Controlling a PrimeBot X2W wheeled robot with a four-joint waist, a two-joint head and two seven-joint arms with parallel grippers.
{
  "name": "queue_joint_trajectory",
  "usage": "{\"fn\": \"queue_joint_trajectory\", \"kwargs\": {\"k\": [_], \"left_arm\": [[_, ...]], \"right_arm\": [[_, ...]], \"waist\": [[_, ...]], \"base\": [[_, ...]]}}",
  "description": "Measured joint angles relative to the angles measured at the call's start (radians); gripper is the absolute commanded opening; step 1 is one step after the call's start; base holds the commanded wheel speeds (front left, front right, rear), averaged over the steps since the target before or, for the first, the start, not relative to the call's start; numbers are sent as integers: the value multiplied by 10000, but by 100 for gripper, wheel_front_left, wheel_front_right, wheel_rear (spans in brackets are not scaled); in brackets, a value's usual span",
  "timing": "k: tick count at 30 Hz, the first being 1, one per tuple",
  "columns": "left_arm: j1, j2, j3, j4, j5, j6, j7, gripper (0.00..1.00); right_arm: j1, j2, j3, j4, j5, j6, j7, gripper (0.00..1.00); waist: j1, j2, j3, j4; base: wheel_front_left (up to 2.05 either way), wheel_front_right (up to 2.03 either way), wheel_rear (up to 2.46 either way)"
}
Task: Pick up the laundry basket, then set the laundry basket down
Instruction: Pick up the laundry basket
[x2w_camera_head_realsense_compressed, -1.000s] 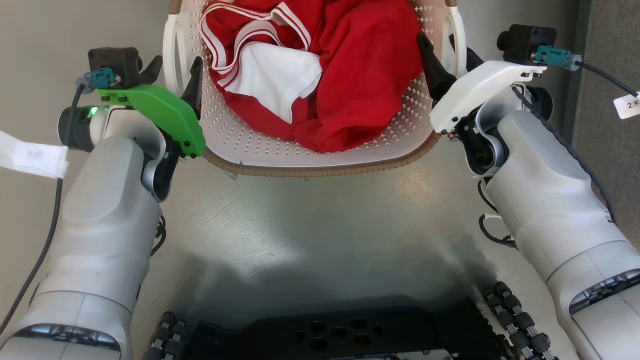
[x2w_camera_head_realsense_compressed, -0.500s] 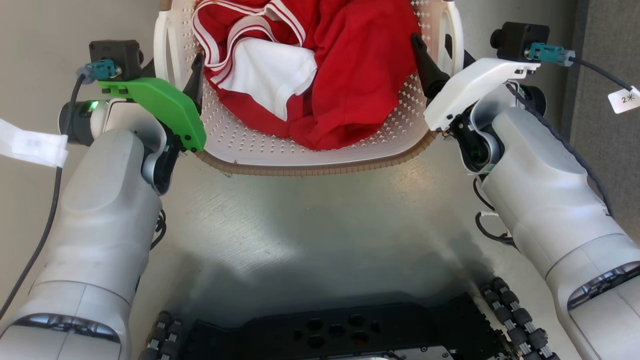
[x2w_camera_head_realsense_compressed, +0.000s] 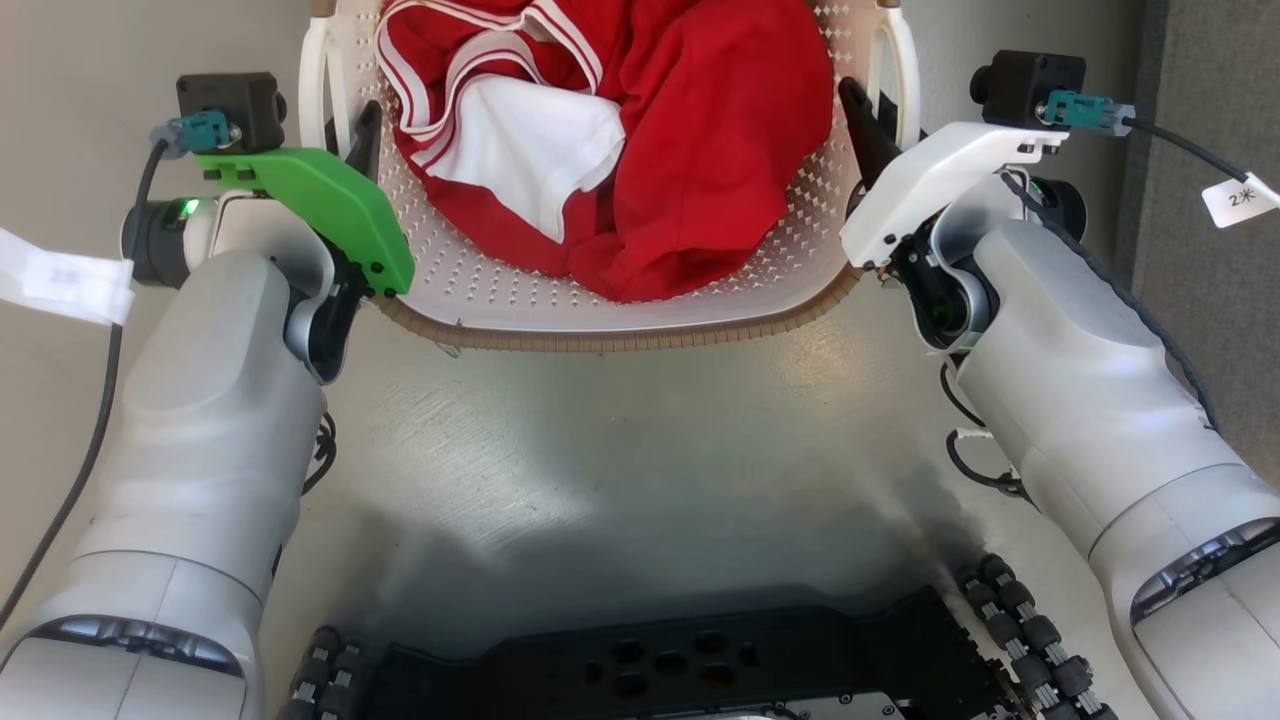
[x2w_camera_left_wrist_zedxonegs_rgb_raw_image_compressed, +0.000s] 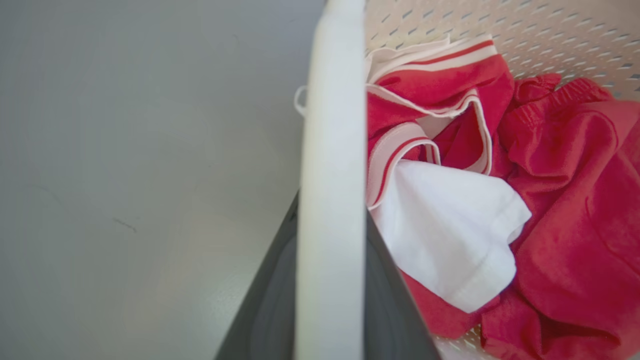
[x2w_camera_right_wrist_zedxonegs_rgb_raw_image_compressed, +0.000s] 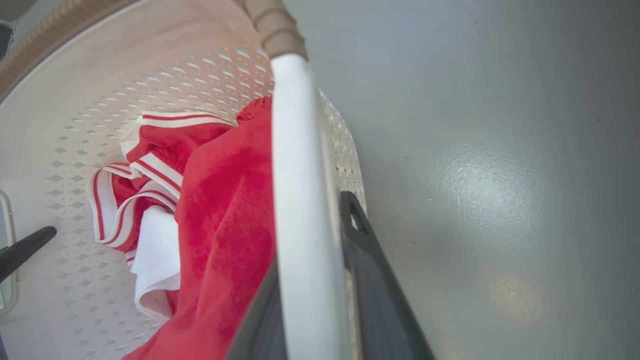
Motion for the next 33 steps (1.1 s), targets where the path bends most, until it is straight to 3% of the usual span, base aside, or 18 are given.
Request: {"fn": "queue_joint_trajectory", "kwargs": {"k": [18,33], "left_arm": [[205,-27,-585,499,-688,-2,-263,0],[1120,-192,-966,1141,-1524,-10,546,0]], "right_arm": [[62,31,802,690,608,102,-82,0],[620,77,1465,1150,1363,190,1145,0]], "waist": [[0,0,-1159,-53],[0,0,-3068,-181]], "base": [[0,0,0],[0,0,0]]}}
